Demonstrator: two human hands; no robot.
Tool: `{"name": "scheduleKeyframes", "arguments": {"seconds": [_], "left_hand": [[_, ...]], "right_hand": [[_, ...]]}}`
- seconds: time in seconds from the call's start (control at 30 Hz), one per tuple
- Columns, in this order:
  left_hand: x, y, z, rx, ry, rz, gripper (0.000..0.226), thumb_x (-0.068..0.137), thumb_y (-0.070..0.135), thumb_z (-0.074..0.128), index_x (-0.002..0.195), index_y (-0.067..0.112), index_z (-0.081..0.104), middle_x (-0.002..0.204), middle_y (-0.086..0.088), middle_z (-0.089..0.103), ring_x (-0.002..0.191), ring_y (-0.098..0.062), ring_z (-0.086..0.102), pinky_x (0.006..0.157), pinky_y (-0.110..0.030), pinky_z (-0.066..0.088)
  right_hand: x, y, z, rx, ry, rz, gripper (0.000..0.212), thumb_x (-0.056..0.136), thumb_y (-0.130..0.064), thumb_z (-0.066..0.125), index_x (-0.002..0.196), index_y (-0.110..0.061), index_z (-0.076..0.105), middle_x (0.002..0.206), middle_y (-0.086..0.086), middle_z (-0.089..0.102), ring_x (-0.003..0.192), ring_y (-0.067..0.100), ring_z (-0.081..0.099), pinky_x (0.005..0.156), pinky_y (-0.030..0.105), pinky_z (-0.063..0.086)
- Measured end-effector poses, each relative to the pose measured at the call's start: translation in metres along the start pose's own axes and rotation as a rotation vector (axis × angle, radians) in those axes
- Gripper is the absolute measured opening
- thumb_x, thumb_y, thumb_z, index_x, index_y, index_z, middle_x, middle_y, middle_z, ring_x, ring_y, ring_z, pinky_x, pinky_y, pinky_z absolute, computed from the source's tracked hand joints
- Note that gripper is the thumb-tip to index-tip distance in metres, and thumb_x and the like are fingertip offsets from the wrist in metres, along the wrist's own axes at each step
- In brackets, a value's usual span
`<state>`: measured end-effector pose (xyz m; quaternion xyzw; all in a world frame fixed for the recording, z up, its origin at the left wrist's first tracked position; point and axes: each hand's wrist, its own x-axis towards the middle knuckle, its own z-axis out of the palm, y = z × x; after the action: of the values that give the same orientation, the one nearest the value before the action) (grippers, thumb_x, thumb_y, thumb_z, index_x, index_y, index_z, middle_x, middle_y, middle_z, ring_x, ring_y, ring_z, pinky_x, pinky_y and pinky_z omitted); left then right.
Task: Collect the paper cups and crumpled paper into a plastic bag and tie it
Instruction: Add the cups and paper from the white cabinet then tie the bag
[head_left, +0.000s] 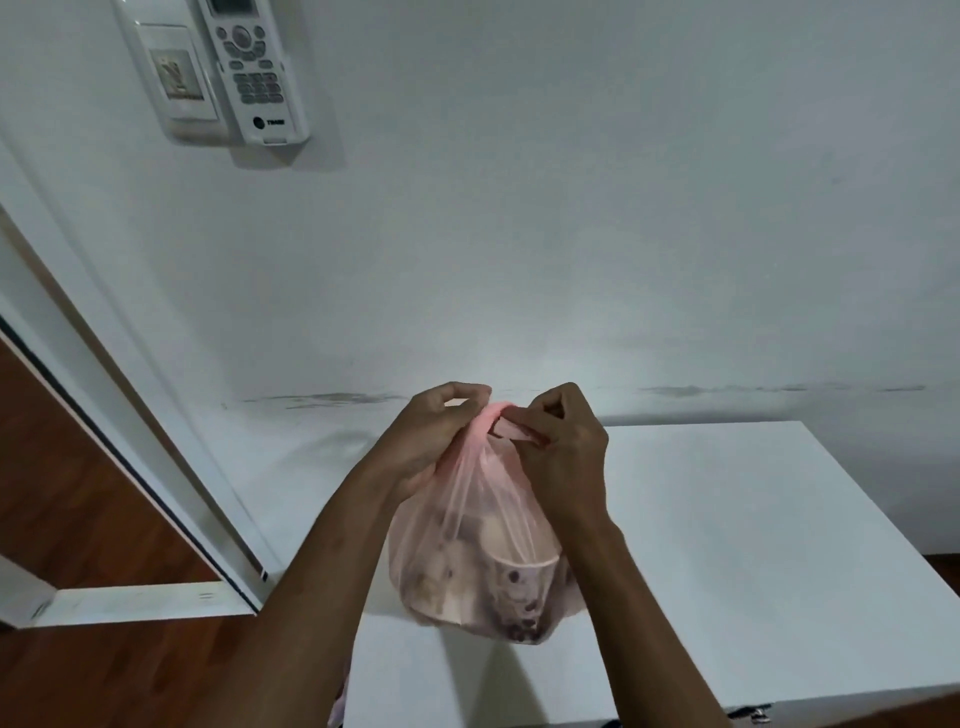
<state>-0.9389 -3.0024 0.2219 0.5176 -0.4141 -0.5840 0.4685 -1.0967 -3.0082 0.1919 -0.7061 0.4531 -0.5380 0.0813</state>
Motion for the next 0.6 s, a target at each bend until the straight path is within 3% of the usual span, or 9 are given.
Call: {"name": "scheduleKeyframes", "arguments": {"seconds": [0.03, 0.1, 0.13, 0.2, 0.33, 0.4, 0.47, 0.6], "left_hand": [[0.0, 0.0, 0.001, -0.013, -0.032, -0.032, 0.023, 0.094, 0.021, 0.064, 0.115, 0.013, 0.069, 0.105, -0.013, 0.074, 0.089, -0.024, 0.069, 0.089, -0.039, 0.055], [0.0, 0.0, 0.003, -0.063, -0.079, -0.075, 0.018, 0.094, 0.016, 0.063, 0.107, 0.007, 0.072, 0.089, -0.011, 0.075, 0.071, -0.016, 0.07, 0.069, -0.027, 0.058], [0.0, -0.001, 0.003, -0.065, -0.067, -0.067, 0.016, 0.095, 0.014, 0.062, 0.098, 0.003, 0.073, 0.077, -0.007, 0.074, 0.058, -0.011, 0.066, 0.056, -0.02, 0.054], [0.005, -0.003, 0.001, -0.047, 0.029, -0.038, 0.021, 0.093, 0.018, 0.064, 0.084, 0.003, 0.075, 0.066, -0.005, 0.07, 0.049, -0.008, 0.059, 0.049, -0.017, 0.048], [0.019, -0.015, -0.035, 0.007, 0.325, 0.029, 0.022, 0.088, 0.023, 0.07, 0.082, 0.003, 0.073, 0.072, -0.007, 0.072, 0.066, -0.02, 0.066, 0.062, -0.028, 0.057], [0.025, -0.025, -0.056, 0.077, 0.482, 0.016, 0.021, 0.088, 0.024, 0.071, 0.088, 0.003, 0.074, 0.08, -0.011, 0.073, 0.074, -0.025, 0.069, 0.068, -0.034, 0.055], [0.031, -0.041, -0.065, 0.174, 0.584, 0.0, 0.022, 0.087, 0.026, 0.073, 0.091, 0.005, 0.075, 0.082, -0.011, 0.074, 0.077, -0.026, 0.071, 0.069, -0.031, 0.053], [0.047, -0.071, -0.066, 0.238, 0.653, -0.028, 0.02, 0.084, 0.028, 0.076, 0.086, 0.009, 0.078, 0.083, -0.012, 0.075, 0.085, -0.029, 0.072, 0.087, -0.045, 0.056]], "right_hand": [[-0.002, 0.0, 0.002, 0.006, 0.032, 0.028, 0.025, 0.065, 0.001, 0.085, 0.084, -0.014, 0.079, 0.078, 0.001, 0.051, 0.067, 0.008, 0.048, 0.055, 0.022, 0.04], [-0.004, 0.0, 0.003, 0.043, 0.022, 0.051, 0.029, 0.067, 0.009, 0.081, 0.085, -0.013, 0.079, 0.08, -0.003, 0.053, 0.07, 0.003, 0.05, 0.057, 0.014, 0.037], [-0.004, -0.001, 0.003, 0.06, 0.001, 0.03, 0.03, 0.068, 0.011, 0.079, 0.087, -0.013, 0.079, 0.081, -0.003, 0.055, 0.072, 0.0, 0.051, 0.06, 0.009, 0.035], [-0.003, -0.002, 0.0, 0.089, -0.013, -0.012, 0.026, 0.072, 0.005, 0.079, 0.09, -0.013, 0.08, 0.08, -0.002, 0.061, 0.074, -0.003, 0.055, 0.064, 0.005, 0.036], [-0.007, 0.021, -0.023, 0.103, 0.042, 0.189, 0.02, 0.074, 0.0, 0.078, 0.085, -0.017, 0.081, 0.071, -0.008, 0.066, 0.069, -0.007, 0.06, 0.063, 0.004, 0.039], [-0.018, 0.039, -0.037, 0.065, 0.004, 0.294, 0.017, 0.076, -0.005, 0.079, 0.081, -0.02, 0.08, 0.069, -0.01, 0.067, 0.067, -0.003, 0.062, 0.06, 0.006, 0.039], [-0.026, 0.051, -0.043, 0.067, -0.048, 0.364, 0.016, 0.077, -0.008, 0.079, 0.078, -0.024, 0.079, 0.07, -0.007, 0.069, 0.067, 0.005, 0.064, 0.059, 0.01, 0.042], [-0.03, 0.063, -0.047, 0.021, -0.081, 0.411, 0.009, 0.077, -0.02, 0.081, 0.08, -0.028, 0.079, 0.068, -0.006, 0.068, 0.069, 0.008, 0.063, 0.059, 0.008, 0.039]]}}
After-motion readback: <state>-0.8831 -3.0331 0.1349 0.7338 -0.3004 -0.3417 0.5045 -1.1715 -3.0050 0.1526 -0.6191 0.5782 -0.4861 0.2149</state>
